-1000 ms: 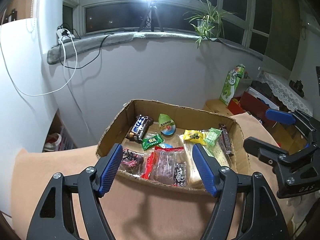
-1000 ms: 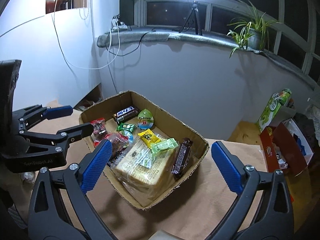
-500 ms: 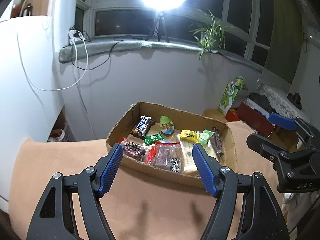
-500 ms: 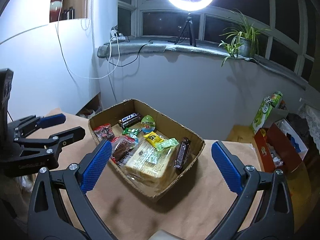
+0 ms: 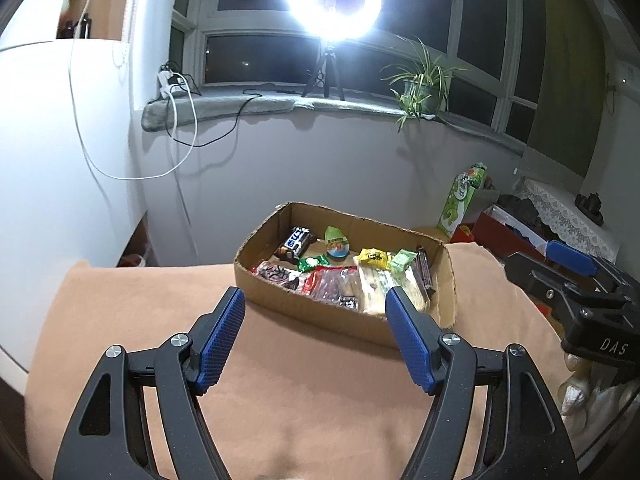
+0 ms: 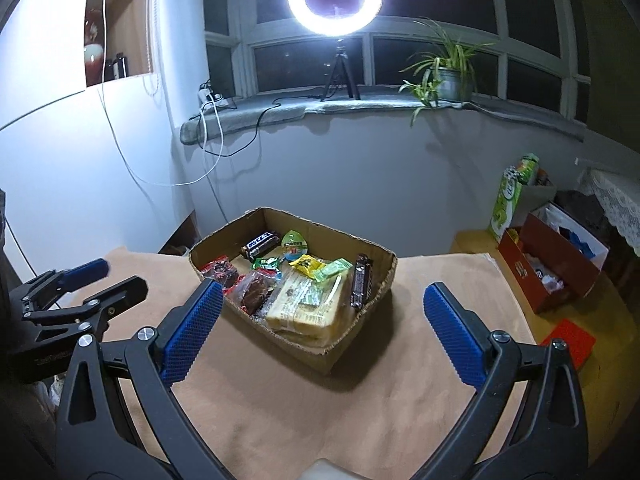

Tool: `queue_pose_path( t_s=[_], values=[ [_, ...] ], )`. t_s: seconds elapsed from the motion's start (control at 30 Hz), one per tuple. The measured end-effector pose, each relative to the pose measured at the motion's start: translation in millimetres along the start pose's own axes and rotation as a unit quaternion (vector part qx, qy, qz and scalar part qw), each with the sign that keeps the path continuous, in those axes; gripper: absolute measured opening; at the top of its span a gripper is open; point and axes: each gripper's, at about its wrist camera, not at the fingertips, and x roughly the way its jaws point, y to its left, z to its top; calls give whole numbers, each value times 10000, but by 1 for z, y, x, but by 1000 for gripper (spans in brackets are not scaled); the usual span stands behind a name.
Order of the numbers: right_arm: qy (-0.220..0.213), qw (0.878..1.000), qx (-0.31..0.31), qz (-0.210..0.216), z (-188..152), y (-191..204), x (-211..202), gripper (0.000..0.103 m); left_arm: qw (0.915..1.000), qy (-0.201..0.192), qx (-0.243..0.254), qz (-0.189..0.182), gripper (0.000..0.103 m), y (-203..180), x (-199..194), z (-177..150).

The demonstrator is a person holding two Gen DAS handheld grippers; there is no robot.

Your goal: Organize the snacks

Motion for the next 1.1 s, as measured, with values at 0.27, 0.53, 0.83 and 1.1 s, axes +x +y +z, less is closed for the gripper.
queue_pose_path(
  t_s=[0.27,0.53,0.83,1.1],
  values=[
    [24,9999,-38,-162,-5,-4,-8,103,9999,-117,4,82,82,-5,-17,-5],
    [-41,9998,-55,-166,-4,-4,-17,103,9998,-186,-28,115,82,-5,-29,-7],
    [-80,9996,-182,-184,-5,4,-22,103,9996,-239,-59,134,82,-5,-34,-9],
    [-92,9996,-189,-192,-4,3,-23,103,9996,-230,-89,127,82,-4,-36,-10]
  ],
)
